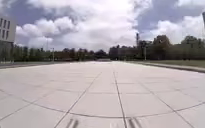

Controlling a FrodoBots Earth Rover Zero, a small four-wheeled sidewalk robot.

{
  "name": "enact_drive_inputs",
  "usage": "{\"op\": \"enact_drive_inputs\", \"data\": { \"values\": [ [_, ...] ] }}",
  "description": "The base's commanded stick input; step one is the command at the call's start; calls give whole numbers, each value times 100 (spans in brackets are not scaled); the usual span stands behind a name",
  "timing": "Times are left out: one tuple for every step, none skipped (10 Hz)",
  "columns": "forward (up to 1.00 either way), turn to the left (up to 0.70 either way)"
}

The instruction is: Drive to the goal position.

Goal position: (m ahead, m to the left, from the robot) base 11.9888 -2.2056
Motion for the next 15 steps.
{"op": "enact_drive_inputs", "data": {
  "values": [
    [50,0],
    [50,0],
    [50,0],
    [50,0],
    [50,0],
    [50,0],
    [50,0],
    [50,0],
    [50,0],
    [50,0],
    [50,0],
    [50,0],
    [50,0],
    [50,0],
    [50,0]
  ]
}}
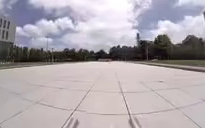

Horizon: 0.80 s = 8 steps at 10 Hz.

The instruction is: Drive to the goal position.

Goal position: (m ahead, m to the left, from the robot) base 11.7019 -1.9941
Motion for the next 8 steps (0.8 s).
{"op": "enact_drive_inputs", "data": {
  "values": [
    [50,0],
    [50,0],
    [50,0],
    [50,0],
    [50,0],
    [50,0],
    [50,15],
    [50,30]
  ]
}}
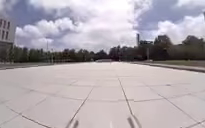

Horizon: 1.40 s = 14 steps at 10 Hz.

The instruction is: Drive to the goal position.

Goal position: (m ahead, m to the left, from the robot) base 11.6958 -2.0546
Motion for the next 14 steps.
{"op": "enact_drive_inputs", "data": {
  "values": [
    [50,45],
    [50,28],
    [50,0],
    [50,0],
    [50,0],
    [50,0],
    [50,0],
    [50,0],
    [50,0],
    [50,0],
    [50,0],
    [50,0],
    [50,0],
    [50,0]
  ]
}}
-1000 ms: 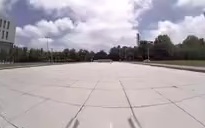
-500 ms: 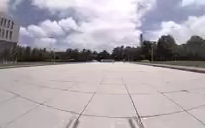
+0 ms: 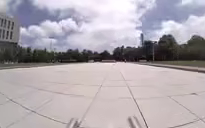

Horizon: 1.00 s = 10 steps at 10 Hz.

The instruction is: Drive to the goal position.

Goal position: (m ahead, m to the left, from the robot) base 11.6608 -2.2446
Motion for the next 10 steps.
{"op": "enact_drive_inputs", "data": {
  "values": [
    [50,0],
    [50,0],
    [50,0],
    [50,0],
    [50,0],
    [50,0],
    [50,0],
    [50,0],
    [50,0],
    [50,0]
  ]
}}
